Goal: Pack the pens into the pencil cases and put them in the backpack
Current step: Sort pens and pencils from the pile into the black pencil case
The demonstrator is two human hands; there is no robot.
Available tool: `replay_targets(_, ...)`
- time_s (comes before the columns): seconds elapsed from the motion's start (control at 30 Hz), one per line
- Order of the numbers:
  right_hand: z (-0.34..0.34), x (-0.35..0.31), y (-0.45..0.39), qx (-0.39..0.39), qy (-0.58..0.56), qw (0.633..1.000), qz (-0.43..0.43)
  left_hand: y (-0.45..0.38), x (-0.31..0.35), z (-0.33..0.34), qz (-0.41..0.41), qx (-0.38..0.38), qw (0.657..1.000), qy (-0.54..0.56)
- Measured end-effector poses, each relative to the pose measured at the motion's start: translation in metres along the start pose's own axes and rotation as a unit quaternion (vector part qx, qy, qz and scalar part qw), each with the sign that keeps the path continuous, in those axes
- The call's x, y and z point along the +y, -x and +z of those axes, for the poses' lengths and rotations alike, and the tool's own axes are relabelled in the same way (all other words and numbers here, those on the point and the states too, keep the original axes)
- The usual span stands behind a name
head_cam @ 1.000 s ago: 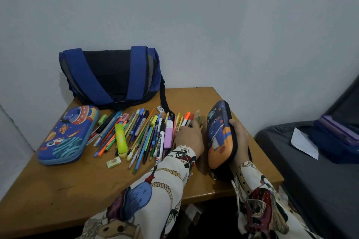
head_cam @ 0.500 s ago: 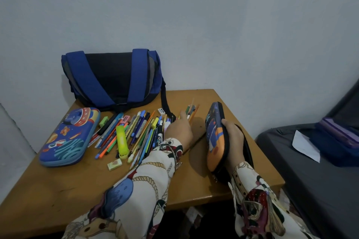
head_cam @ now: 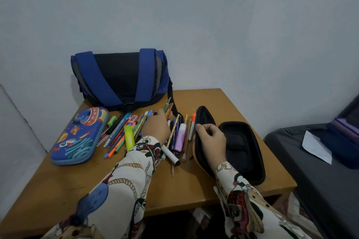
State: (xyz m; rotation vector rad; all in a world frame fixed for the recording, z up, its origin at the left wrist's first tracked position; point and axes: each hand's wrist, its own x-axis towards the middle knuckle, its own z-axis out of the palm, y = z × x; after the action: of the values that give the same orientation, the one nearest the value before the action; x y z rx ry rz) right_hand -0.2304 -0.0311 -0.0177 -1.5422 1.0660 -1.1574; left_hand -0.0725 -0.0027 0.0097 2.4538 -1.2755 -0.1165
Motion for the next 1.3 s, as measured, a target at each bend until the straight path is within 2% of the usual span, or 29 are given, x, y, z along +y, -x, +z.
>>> replay_targets(0.17, -0.009, 0.0, -0.002, 0.031, -0.065, 0.997, -0.01, -0.001, -0.005, 0.006, -0.026, -0.007, 0.997, -0.074)
replay_targets(0.37, -0.025, 0.0, -0.009, 0.066, -0.21, 0.975, 0.032, 0.0, -0.006, 0.015, -0.029, -0.012, 0.984, -0.175)
replay_targets(0.57, -0.035, -0.001, -0.01, 0.089, -0.267, 0.954, 0.105, -0.002, -0.007, 0.02, -0.037, -0.047, 0.993, -0.098)
replay_targets(0.67, -0.035, 0.002, -0.01, 0.093, -0.267, 0.953, 0.112, -0.001, -0.006, 0.022, -0.014, -0.062, 0.993, -0.099)
replay_targets(0.93, -0.033, 0.0, -0.008, 0.085, -0.265, 0.953, 0.121, -0.005, -0.001, 0.015, -0.02, -0.072, 0.994, -0.081)
replay_targets(1.0, -0.034, 0.001, -0.008, 0.084, -0.267, 0.952, 0.121, -0.003, 0.003, 0.013, 0.01, -0.034, 0.997, -0.074)
replay_targets(1.1, -0.035, 0.004, -0.009, 0.091, -0.269, 0.95, 0.126, 0.006, 0.015, 0.012, 0.122, 0.047, 0.99, -0.061)
replay_targets(1.2, -0.037, 0.006, -0.011, 0.098, -0.275, 0.946, 0.138, 0.02, 0.031, 0.019, 0.224, 0.056, 0.972, -0.04)
replay_targets(1.3, -0.037, 0.003, -0.011, 0.096, -0.284, 0.943, 0.144, 0.033, 0.04, 0.033, 0.263, 0.052, 0.961, -0.072)
